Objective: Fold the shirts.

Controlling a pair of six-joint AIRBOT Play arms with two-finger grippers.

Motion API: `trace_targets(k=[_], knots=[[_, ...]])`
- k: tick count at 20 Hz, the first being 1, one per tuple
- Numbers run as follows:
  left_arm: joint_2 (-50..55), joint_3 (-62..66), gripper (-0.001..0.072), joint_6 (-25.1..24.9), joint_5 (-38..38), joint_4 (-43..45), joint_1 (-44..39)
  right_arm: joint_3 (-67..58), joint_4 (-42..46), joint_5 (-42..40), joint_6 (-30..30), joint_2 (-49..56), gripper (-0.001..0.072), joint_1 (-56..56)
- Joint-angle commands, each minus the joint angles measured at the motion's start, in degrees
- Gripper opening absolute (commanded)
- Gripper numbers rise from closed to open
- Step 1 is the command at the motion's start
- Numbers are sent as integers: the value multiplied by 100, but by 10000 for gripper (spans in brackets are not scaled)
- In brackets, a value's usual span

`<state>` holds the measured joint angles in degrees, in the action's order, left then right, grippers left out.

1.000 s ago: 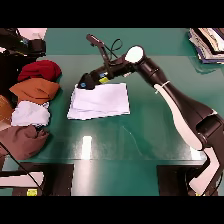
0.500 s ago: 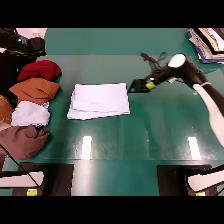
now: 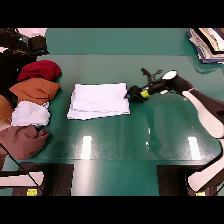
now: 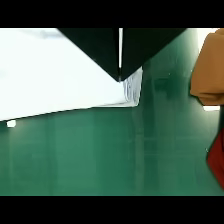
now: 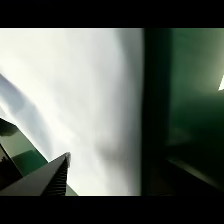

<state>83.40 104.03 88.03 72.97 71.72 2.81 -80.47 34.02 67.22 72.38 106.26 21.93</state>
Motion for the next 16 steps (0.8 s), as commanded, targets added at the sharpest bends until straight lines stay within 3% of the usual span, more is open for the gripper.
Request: trace_targets(k=[1, 2, 3, 5, 6, 11, 16], knots=[[13, -2, 21, -4, 42, -22, 2, -750, -737, -125, -42, 721, 513, 544], [11, -2, 21, -7, 74, -22, 2, -992, -776, -90, -39, 896, 428, 671], [11, -2, 21, -9, 118, -22, 2, -1180, -743, -57, -39, 1016, 423, 772], [11, -2, 21, -15, 173, -22, 2, -1381, -726, -44, -153, 1088, 113, 866], [11, -2, 21, -15, 210, -24, 2, -1456, -723, -11, -289, 1069, 35, 863], [11, -2, 21, -125, 358, -59, -144, -1436, 72, 42, -341, 302, 16, 299], [11, 0, 21, -155, 352, -57, -426, -101, 691, -232, -184, -1349, 16, -1390]])
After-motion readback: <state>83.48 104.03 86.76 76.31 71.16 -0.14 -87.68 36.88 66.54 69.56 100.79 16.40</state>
